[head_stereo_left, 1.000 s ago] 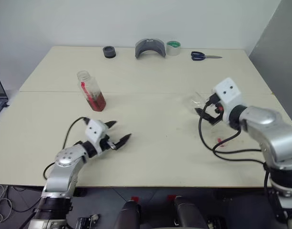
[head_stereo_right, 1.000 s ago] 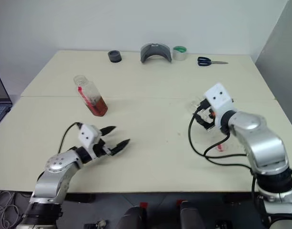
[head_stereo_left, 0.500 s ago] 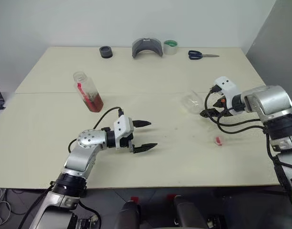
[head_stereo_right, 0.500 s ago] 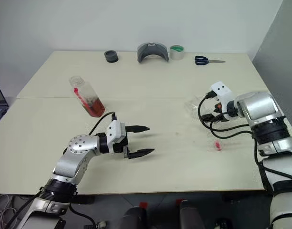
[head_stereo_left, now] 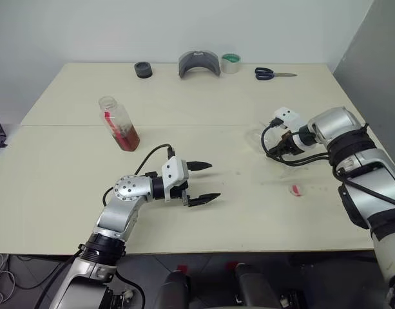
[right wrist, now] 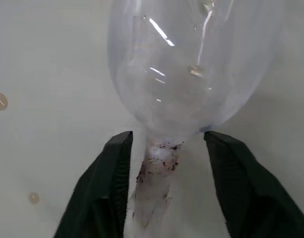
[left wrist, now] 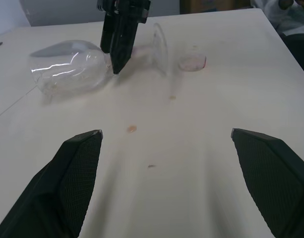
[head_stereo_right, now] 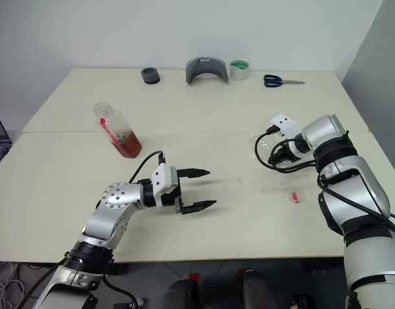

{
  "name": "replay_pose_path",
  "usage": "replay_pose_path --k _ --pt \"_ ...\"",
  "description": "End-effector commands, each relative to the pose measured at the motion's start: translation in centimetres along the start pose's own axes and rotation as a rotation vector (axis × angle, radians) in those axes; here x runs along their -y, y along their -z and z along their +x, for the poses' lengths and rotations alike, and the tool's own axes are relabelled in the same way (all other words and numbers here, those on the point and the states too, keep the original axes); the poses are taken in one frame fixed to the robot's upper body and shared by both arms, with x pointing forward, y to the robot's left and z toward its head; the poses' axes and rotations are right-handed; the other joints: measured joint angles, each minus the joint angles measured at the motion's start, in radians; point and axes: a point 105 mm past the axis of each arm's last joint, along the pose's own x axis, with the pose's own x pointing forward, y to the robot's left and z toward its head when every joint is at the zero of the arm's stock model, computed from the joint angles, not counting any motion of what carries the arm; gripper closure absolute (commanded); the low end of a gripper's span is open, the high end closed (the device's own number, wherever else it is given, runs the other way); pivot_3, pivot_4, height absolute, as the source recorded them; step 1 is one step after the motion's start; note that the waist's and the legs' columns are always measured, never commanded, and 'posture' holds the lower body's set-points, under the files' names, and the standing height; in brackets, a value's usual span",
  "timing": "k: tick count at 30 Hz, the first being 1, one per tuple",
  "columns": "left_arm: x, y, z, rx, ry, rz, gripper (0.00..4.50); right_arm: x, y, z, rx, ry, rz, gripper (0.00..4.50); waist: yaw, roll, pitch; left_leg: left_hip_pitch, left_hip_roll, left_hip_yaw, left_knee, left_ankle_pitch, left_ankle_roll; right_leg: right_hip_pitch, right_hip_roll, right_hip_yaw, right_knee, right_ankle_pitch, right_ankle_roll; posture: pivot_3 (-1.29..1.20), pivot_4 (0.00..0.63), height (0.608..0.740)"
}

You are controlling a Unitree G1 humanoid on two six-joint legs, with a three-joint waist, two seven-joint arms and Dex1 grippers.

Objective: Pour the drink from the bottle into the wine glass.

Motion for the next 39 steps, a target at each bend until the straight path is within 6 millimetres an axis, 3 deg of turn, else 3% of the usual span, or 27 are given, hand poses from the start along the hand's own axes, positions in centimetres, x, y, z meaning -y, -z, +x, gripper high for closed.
replay_pose_path --k 1,3,4,10,16,20,25,30,39 --pt "0.3 -1.2 0.5 0.033 0.001 0.034 0.00 0.1 -1.3 -0.9 0.034 -0.001 -0.012 3.44 0.000 0.000 0.000 0.000 0.000 0.000 0.000 0.000 0.000 0.000 0.000 0.000 0.000 0.000 0.000 0.00 0.150 0.740" --pt "0.3 -1.4 0.5 0.039 -0.006 0.027 0.00 0.0 -1.5 -1.0 0.051 -0.013 0.011 4.16 0.000 0.000 0.000 0.000 0.000 0.000 0.000 0.000 0.000 0.000 0.000 0.000 0.000 0.000 0.000 0.00 0.150 0.740" --pt "0.3 -1.4 0.5 0.040 -0.009 0.023 0.00 0.0 -1.7 -1.1 0.062 -0.017 0.028 4.25 -0.001 0.000 0.000 0.000 0.000 0.000 0.000 0.000 0.000 0.000 0.000 0.000 0.000 0.000 0.000 0.00 0.150 0.740" --pt "-0.8 -1.8 -0.4 0.045 -0.073 -0.026 0.00 -0.1 -3.8 -1.8 0.190 -0.002 0.115 4.25 -0.002 0.001 0.001 0.000 0.000 0.000 0.000 0.000 0.000 0.000 0.000 0.001 0.001 0.000 0.000 0.00 0.150 0.740" --pt "-3.5 -2.1 -3.7 0.035 -0.246 -0.134 0.00 -1.3 -7.5 -1.2 0.453 0.005 0.252 4.25 -0.010 0.002 0.001 0.000 0.001 0.001 0.000 0.000 0.000 -0.002 0.001 0.001 0.003 0.000 0.000 0.00 0.150 0.740" --pt "-4.0 -2.1 -5.5 0.005 -0.270 -0.180 0.00 -1.5 -10.2 -0.3 0.771 0.145 0.327 4.25 -0.011 0.002 0.001 -0.001 0.001 0.000 0.000 0.000 0.000 -0.002 0.000 0.001 0.004 0.000 0.000 0.00 0.150 0.740" --pt "-3.6 -2.8 -6.0 -0.015 -0.224 -0.222 0.00 -3.8 -11.1 1.4 0.917 0.324 0.286 4.25 -0.015 0.002 0.001 -0.003 0.001 -0.001 0.001 0.001 -0.001 -0.003 -0.001 0.000 0.004 0.000 0.000 0.00 0.150 0.740" --pt "-4.2 -3.2 -6.1 -0.009 -0.241 -0.237 0.00 -6.5 -10.0 3.1 0.928 0.341 0.224 4.25 -0.016 0.002 0.001 -0.003 0.001 -0.001 0.001 0.001 -0.001 -0.003 -0.001 0.001 0.004 0.000 0.000 0.00 0.150 0.740" --pt "-4.2 -2.9 -6.1 -0.023 -0.253 -0.250 0.00 -10.0 -2.3 6.5 0.792 0.321 0.281 4.25 -0.014 0.001 -0.003 0.002 0.001 -0.001 0.000 0.000 0.000 0.001 0.000 0.000 0.003 0.000 0.000 0.00 0.150 0.740"
